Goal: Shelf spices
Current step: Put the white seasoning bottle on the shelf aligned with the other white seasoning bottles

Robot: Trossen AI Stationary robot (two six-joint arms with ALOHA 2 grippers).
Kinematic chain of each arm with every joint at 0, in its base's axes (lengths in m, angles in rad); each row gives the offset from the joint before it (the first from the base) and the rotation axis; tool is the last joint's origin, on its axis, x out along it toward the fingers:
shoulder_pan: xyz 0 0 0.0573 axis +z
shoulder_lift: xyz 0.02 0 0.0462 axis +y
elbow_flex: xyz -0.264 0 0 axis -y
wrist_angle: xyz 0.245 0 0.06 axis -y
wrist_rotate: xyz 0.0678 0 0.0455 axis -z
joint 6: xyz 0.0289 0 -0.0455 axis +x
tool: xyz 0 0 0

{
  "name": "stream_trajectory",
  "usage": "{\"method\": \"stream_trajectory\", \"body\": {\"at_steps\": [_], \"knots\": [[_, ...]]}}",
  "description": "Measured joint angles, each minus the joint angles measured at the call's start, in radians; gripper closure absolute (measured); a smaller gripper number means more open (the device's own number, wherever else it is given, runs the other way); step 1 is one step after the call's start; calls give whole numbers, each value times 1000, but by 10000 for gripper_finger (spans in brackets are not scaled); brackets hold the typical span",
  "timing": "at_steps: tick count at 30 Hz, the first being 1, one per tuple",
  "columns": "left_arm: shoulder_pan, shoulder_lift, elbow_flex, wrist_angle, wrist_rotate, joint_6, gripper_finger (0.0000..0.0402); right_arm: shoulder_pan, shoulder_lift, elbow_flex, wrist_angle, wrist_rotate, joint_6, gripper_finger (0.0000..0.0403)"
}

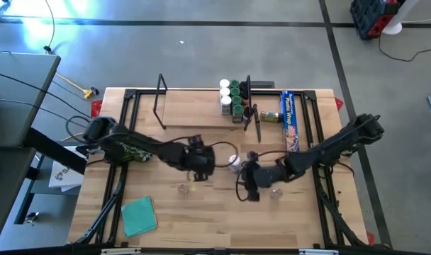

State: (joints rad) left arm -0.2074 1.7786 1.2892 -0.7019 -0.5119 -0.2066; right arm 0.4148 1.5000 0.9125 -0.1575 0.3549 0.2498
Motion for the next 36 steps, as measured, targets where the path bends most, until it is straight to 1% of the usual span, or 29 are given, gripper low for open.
{"method": "stream_trajectory", "body": {"at_steps": [1,3,5,7,9,10,13,16,19,21,26,29,33,36], "knots": [[-20,-24,0,-46,-50,-23,134,-19,-9,17,-23,0,-43,247],[-52,-79,-21,-128,-152,-84,134,-82,-19,51,-91,-40,-118,247],[-78,-150,-73,-186,-208,-160,134,-155,-23,83,-141,-133,-209,243],[-93,-233,-144,-198,-209,-232,134,-233,-24,112,-182,-243,-301,230],[-100,-319,-218,-194,-186,-288,134,-305,-24,133,-213,-352,-388,209],[-105,-364,-252,-184,-175,-317,134,-335,-24,141,-227,-387,-428,195],[-116,-475,-343,-162,-153,-403,134,-404,-23,147,-255,-452,-556,144],[-121,-561,-411,-152,-157,-470,134,-441,-14,147,-255,-539,-639,94],[-120,-622,-463,-128,-184,-489,134,-453,25,147,-257,-596,-651,62],[-120,-650,-483,-107,-206,-476,134,-455,58,146,-255,-611,-643,53],[-101,-686,-496,-75,-231,-401,134,-454,119,146,-232,-609,-612,51],[-89,-692,-496,-71,-232,-365,134,-452,136,146,-226,-600,-561,63],[-85,-692,-496,-47,-232,-341,134,-433,142,146,-233,-558,-527,107],[-85,-691,-496,-42,-232,-339,134,-411,143,146,-234,-517,-517,157]]}}
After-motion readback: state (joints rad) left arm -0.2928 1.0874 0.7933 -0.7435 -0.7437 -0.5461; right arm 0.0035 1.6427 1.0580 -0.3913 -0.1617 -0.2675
